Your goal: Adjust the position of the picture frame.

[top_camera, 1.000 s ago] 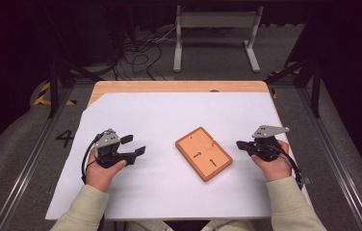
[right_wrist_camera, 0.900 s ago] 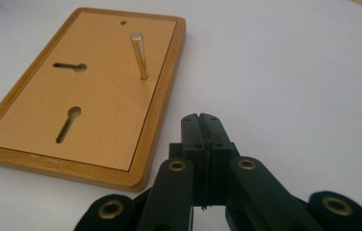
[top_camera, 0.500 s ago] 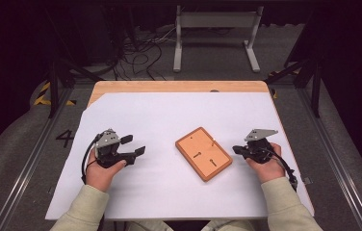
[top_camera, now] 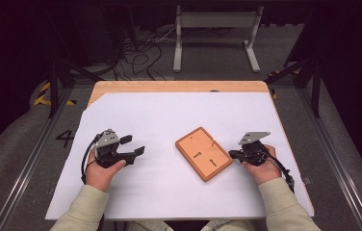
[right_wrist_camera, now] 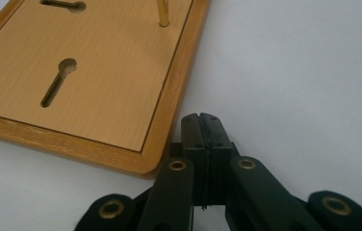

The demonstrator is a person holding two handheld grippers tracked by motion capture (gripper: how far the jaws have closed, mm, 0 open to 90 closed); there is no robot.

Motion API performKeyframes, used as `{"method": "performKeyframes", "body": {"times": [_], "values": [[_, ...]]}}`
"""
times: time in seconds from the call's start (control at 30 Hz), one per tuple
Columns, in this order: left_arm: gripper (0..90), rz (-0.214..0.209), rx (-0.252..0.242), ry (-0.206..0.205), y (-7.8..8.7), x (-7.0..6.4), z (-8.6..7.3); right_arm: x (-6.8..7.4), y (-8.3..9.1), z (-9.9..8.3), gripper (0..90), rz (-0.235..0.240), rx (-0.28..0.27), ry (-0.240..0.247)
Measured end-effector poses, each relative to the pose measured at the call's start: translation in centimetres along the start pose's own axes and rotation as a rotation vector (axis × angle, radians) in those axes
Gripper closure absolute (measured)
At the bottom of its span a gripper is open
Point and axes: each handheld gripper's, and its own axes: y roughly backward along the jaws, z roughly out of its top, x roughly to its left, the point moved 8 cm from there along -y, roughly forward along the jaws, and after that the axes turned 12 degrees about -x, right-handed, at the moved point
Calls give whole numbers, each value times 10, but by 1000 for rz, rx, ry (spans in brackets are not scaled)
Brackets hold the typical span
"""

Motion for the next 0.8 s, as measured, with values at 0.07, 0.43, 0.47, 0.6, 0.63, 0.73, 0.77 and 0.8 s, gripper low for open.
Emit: {"method": "performKeyframes", "body": {"times": [0.07,0.43,0.47,0.6,0.63,0.73,0.77,0.8], "values": [[300,-1,0,-5,0,0,0,2,0,0,900,7,4,5],[298,4,3,-7,0,1,0,4,2,1,900,-3,16,35],[297,5,2,-11,0,2,0,4,2,1,900,-5,18,37],[297,1,6,-6,-1,1,-1,9,4,2,900,22,16,31],[297,0,8,-3,-1,1,-1,12,4,2,900,34,15,36],[297,1,5,-1,-1,0,-1,22,2,4,900,62,29,58],[297,2,5,-1,-1,0,0,25,2,5,900,72,30,68],[297,2,4,0,-1,0,0,28,1,6,900,81,32,72]]}}
